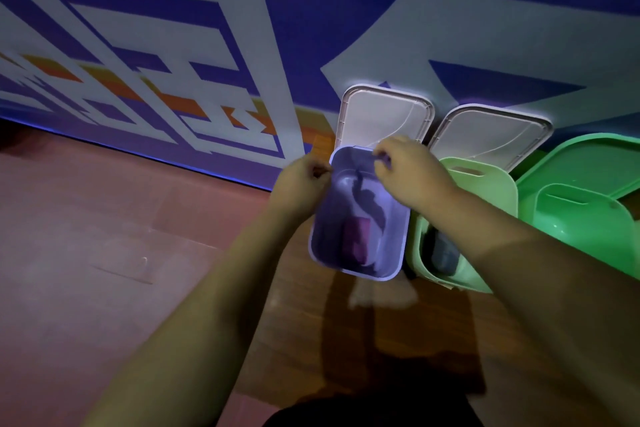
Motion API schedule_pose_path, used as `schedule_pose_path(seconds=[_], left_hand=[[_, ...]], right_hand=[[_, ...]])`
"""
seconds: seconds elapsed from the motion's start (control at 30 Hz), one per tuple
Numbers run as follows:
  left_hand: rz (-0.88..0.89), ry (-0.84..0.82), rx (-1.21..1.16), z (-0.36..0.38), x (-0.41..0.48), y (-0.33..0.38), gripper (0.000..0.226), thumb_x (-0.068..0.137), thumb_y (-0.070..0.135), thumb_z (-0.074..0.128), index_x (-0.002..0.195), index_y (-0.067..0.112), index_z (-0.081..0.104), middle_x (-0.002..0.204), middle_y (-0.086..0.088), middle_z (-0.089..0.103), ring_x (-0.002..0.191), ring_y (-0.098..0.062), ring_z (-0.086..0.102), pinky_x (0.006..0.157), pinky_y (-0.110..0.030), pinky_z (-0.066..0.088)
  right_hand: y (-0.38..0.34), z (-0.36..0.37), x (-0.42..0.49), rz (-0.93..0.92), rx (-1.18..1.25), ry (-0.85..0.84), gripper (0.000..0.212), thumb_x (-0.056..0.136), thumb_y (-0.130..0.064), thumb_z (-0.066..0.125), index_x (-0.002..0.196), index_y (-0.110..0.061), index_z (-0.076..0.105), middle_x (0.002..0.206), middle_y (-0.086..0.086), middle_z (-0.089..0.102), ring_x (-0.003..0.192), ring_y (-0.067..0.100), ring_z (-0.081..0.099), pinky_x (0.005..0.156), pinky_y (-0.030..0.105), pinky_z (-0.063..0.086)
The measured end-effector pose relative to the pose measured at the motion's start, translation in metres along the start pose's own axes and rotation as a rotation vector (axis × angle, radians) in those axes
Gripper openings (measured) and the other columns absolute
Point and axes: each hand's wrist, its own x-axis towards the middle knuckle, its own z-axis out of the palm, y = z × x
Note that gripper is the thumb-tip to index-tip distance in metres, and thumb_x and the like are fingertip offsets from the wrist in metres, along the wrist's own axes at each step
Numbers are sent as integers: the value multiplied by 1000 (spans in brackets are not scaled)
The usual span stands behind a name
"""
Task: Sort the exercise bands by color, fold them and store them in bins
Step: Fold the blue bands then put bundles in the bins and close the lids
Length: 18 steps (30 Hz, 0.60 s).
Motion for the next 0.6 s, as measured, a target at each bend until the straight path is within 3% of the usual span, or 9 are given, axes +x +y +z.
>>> schedule_pose_path(seconds=[0.13, 0.23, 0.4, 0.53, 0.6], left_hand=[[91, 90, -3, -17, 34, 49, 28, 100, 17, 58, 126, 14, 68, 123, -8, 71, 108, -27, 67, 96, -38, 54], [108, 125, -9, -21, 53, 77, 45, 100, 19, 62, 144, 12, 55, 141, -8, 61, 121, -26, 62, 97, -33, 47], [98, 16, 5, -15, 69, 92, 44, 98, 17, 63, 142, 12, 55, 129, -6, 64, 113, -28, 64, 96, -38, 54], [110, 2, -22, -12, 64, 90, 49, 96, 16, 65, 144, 13, 56, 135, -9, 66, 118, -30, 66, 99, -38, 53], [131, 29, -43, -11, 58, 87, 52, 98, 16, 65, 149, 15, 53, 137, -9, 65, 119, -29, 66, 104, -42, 55]], right_hand=[[5, -43, 8, 21, -5, 239, 25, 93, -12, 62, 117, -11, 70, 127, 12, 58, 103, 33, 63, 91, 41, 53], [10, -52, 11, 117, -44, 280, 36, 92, -12, 65, 128, -12, 64, 135, 12, 52, 105, 36, 64, 94, 45, 56], [16, -50, 14, 217, -19, 171, 48, 89, -10, 66, 136, -9, 56, 136, 19, 53, 120, 44, 59, 101, 50, 54], [18, -51, 15, 255, -6, 214, 44, 92, -11, 66, 135, -10, 57, 130, 19, 54, 112, 44, 62, 97, 51, 56], [21, -51, 11, 250, -27, 236, 33, 95, -14, 64, 127, -9, 60, 126, 18, 54, 104, 43, 63, 94, 48, 57]])
